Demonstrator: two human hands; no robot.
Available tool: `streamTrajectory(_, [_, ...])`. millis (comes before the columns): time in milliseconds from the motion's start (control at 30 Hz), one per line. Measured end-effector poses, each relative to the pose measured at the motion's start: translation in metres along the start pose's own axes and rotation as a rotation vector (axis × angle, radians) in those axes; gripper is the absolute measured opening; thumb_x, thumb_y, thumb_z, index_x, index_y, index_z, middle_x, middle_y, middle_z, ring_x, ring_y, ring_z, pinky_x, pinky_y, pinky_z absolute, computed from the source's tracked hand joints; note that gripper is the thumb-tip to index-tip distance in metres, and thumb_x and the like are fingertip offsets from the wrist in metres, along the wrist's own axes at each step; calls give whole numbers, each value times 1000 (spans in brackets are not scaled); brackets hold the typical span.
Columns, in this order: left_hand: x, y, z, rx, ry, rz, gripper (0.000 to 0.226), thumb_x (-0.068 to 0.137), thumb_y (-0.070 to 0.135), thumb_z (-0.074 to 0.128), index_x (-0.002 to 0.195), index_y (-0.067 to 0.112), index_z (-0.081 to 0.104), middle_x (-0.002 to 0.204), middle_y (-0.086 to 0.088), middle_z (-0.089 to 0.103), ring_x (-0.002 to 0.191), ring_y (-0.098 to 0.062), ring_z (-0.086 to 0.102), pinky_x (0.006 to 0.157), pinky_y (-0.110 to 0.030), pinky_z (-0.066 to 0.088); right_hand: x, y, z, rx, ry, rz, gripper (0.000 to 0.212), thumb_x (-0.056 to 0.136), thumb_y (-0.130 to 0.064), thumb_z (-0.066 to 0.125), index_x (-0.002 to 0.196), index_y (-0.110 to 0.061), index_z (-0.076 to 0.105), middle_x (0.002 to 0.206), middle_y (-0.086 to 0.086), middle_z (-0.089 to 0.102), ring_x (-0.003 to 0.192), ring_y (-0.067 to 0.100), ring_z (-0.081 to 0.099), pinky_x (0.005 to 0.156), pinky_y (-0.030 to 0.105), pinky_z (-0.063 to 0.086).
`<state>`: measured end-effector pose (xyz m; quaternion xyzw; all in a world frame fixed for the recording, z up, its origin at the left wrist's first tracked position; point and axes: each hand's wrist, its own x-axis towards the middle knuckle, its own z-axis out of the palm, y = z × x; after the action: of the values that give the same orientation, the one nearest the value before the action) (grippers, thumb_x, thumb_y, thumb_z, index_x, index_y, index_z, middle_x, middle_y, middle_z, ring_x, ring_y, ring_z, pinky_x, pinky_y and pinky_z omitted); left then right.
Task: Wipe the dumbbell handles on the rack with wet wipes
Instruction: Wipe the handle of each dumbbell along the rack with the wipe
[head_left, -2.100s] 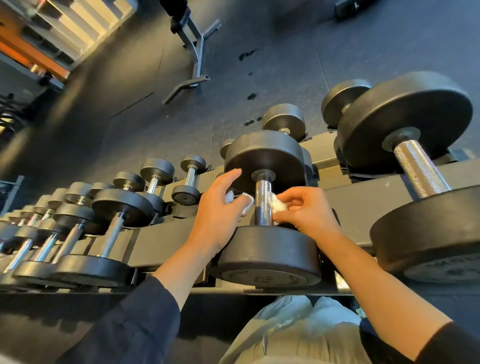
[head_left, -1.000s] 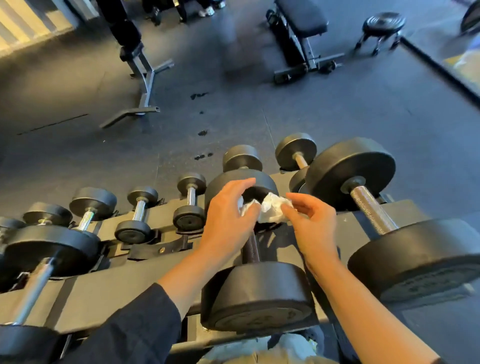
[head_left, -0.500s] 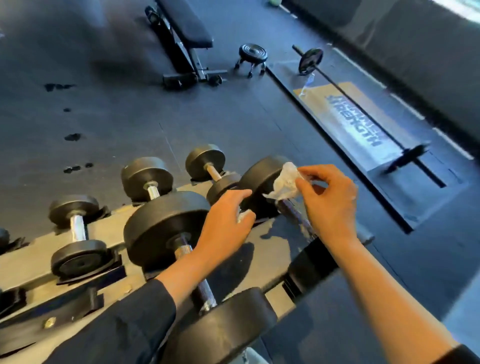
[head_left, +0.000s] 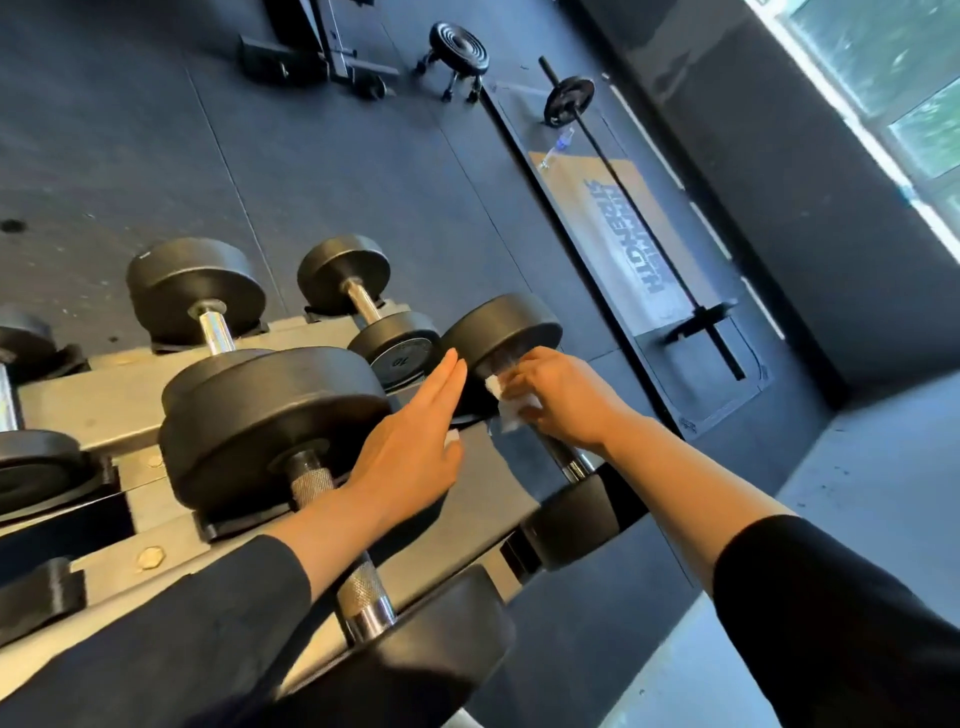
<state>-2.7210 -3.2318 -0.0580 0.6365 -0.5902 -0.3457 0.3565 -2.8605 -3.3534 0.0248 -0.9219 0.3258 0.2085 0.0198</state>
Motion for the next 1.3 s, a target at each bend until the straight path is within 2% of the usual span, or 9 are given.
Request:
streamTrajectory(167, [2, -1, 1, 33, 0, -9, 77, 93, 18, 54, 153, 27, 6, 159, 16, -6, 118, -18, 54, 83, -19, 42, -1, 4, -1, -35, -100, -45, 36, 84, -13, 63, 119, -19, 65, 129, -2, 58, 120, 16, 41, 95, 27, 43])
streamTrajectory(333, [4, -2, 0, 43, -5, -1, 74, 93, 17, 53, 153, 26, 10, 158, 17, -4, 113, -20, 57, 85, -28, 49, -2, -1, 3, -144, -134, -93, 28, 87, -14, 54, 109, -21, 70, 107, -5, 65, 97, 15, 38, 81, 27, 43])
streamTrajectory(700, [5, -3, 0, 47, 4, 4, 71, 94, 16, 52, 152, 25, 13, 159, 14, 1, 113, -19, 58, 86, -28, 51, -35, 9, -24, 393, -475, 175, 19, 79, 3, 66, 84, -13, 75, 99, -2, 71, 97, 8, 63, 96, 29, 49])
streamTrajectory(767, [5, -3, 1, 60, 8, 6, 71, 93, 16, 53, 152, 24, 13, 159, 13, 1, 111, -18, 59, 85, -28, 53, -34, 9, -27, 383, -358, 166, 21, 81, 3, 64, 88, -14, 74, 100, -2, 70, 92, 4, 61, 93, 25, 49])
streamTrajectory(833, [5, -3, 2, 65, 8, 7, 72, 93, 16, 54, 152, 24, 14, 159, 13, 1, 106, -15, 61, 81, -26, 52, -26, 9, -26, 363, -90, 193, 24, 83, 2, 62, 98, -13, 72, 100, -2, 66, 84, 0, 55, 87, 22, 47])
streamTrajectory(933, [4, -2, 2, 83, 8, 5, 72, 91, 15, 55, 151, 23, 16, 159, 14, 1, 87, -13, 63, 73, -25, 52, -9, 10, -14, 320, 200, 198, 27, 80, -3, 67, 106, -13, 66, 107, 0, 62, 94, 11, 56, 85, 27, 46])
streamTrajectory(1067, [4, -1, 2, 103, 6, -1, 72, 91, 15, 56, 152, 23, 17, 159, 14, 1, 78, -11, 60, 72, -28, 53, 3, 6, 4, 160, 186, 192, 24, 79, -8, 67, 102, -14, 63, 102, 1, 59, 92, 21, 59, 71, 23, 36])
streamTrajectory(1200, [3, 1, 1, 106, 8, -9, 72, 92, 15, 56, 151, 23, 17, 159, 14, 2, 77, -9, 59, 73, -23, 50, -4, 5, 5, 57, 101, 85, 31, 84, -24, 66, 113, -16, 66, 117, 1, 61, 107, 18, 54, 88, 28, 45])
streamTrajectory(1300, [4, 0, 2, 114, 8, 2, 72, 92, 14, 57, 151, 23, 18, 159, 13, 3, 74, -8, 55, 71, -21, 48, -7, 8, 5, 36, 80, 50, 33, 83, -17, 65, 115, -16, 65, 119, 1, 58, 109, 19, 52, 89, 27, 45])
